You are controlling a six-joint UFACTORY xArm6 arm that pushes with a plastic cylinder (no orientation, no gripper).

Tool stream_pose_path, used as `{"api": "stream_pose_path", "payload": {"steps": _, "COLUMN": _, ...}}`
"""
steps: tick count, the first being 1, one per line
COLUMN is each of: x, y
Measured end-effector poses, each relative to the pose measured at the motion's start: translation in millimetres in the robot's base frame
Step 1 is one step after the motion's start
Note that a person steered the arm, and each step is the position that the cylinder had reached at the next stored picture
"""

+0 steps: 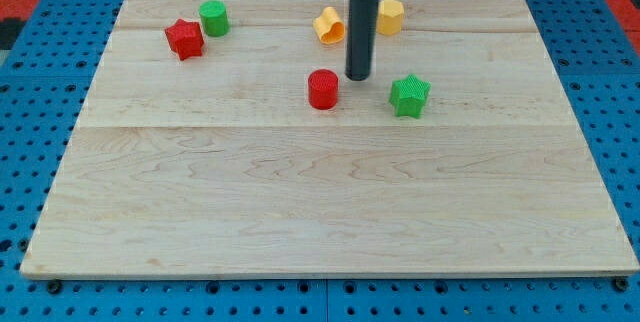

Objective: Move the red star and circles towards the green star

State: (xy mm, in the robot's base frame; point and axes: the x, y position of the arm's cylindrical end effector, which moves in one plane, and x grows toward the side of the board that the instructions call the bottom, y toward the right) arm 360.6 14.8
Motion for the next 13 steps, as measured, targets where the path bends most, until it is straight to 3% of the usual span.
{"api": "stream_pose_path", "payload": {"steps": 2, "x": 0.7, "y": -137.3}}
{"api": "stream_pose_path", "payload": {"steps": 3, "x": 0.9, "y": -275.0}}
{"api": "stream_pose_path", "payload": {"steps": 4, "x": -84.7, "y": -270.6}}
{"api": "stream_pose_path", "payload": {"steps": 5, "x": -168.7, "y": -225.6}}
{"api": "stream_pose_path", "payload": {"steps": 7, "x": -53.1, "y": -145.4}}
{"api": "stream_pose_path", "payload": {"steps": 8, "x": -59.9, "y": -167.8}}
{"api": "stream_pose_path", "payload": {"steps": 9, "x": -72.3, "y": -122.4}}
{"api": "stream_pose_path", "payload": {"steps": 10, "x": -51.3, "y": -71.4}}
{"api": "stream_pose_path", "payload": {"steps": 11, "x": 14.8, "y": -47.1}}
{"api": "stream_pose_path", "payload": {"steps": 12, "x": -9.7, "y": -74.2}}
{"api": "stream_pose_path", "payload": {"steps": 13, "x": -44.3, "y": -139.6}}
